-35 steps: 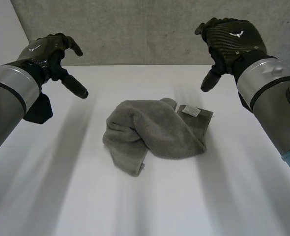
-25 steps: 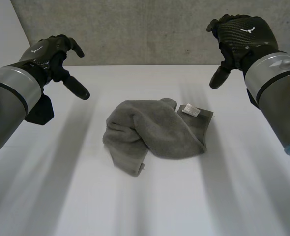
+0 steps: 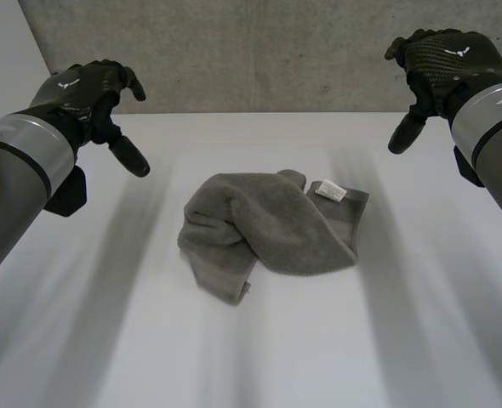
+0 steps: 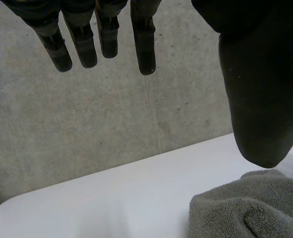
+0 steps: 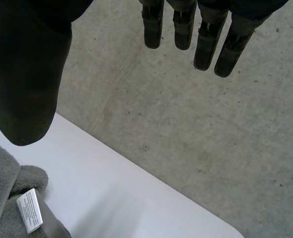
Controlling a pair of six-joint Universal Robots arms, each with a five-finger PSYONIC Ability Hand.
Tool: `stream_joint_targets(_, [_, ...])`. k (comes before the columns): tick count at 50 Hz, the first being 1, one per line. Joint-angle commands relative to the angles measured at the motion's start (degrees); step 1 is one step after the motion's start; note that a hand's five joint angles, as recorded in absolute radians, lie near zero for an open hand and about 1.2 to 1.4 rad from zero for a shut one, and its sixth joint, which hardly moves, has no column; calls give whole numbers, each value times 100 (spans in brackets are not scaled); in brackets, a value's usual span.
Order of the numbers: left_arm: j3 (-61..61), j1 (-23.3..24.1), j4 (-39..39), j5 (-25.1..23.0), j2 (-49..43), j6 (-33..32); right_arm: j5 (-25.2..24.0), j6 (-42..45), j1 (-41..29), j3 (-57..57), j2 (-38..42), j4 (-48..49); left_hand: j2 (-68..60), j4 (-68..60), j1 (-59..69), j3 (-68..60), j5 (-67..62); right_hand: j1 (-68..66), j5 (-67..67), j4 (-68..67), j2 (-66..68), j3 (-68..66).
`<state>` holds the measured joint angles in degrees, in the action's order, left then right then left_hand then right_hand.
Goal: Fold the towel.
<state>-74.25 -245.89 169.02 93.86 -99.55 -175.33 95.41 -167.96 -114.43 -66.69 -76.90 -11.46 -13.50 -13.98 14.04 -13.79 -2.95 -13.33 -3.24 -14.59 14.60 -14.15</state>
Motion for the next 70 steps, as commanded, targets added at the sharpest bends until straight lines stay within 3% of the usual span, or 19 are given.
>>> stream_joint_targets(1, [-10, 15, -1, 1, 6, 17, -5, 0, 0, 33, -9, -5, 345, 393, -399, 374, 291, 333, 324, 459, -460, 415])
stream_joint_targets(9, [-19, 24, -1, 1, 6, 8, -31, 8, -35, 24, -9, -5, 278, 326, -332, 307, 223, 333, 324, 459, -460, 415])
stream_joint_targets(16, [-36, 190, -27, -78, -20, -45, -145, 96, -88, 42, 43, -5, -510, -462, 456, -481, -564, 333, 324, 459, -460, 415])
stream_joint_targets(21, [-36, 629, -220, -87, -432, -71, -646, 1042, -123, 7, 333, -407, -832, -784, 778, -803, -887, 333, 324, 459, -460, 415])
stream_joint_targets(27, [-19, 929, -475, -87, -935, -282, -769, 2116, -316, 24, 789, -1260, -833, -784, 779, -803, -887, 333, 324, 459, -460, 415])
stream_joint_targets(32, [8, 1385, -625, -9, -1593, -677, -831, 2477, -518, -133, 1071, -1621, -816, -767, 762, -786, -870, 333, 324, 459, -460, 415])
stream_joint_targets(36, [-28, 1465, -607, 1, -1875, -695, -840, 2619, -616, -266, 1291, -1596, -782, -734, 728, -753, -836, 333, 324, 459, -460, 415])
stream_joint_targets(49, [-98, 1553, 17, 211, -2631, -572, -875, 2812, -844, -398, 2468, -429, -748, -700, 694, -719, -803, -330, -339, -204, 202, -248])
stream_joint_targets(56, [-212, 1553, 490, 571, -2693, -423, -866, 2742, -844, -468, 2759, 230, -732, -683, 678, -702, -786, -802, -811, -676, 674, -720])
stream_joint_targets(70, [-300, 1553, 808, 616, -2833, -431, -726, 2724, -818, -609, 2944, 1111, -849, -801, 795, -820, -904, -1593, -1602, -1466, 1465, -1510])
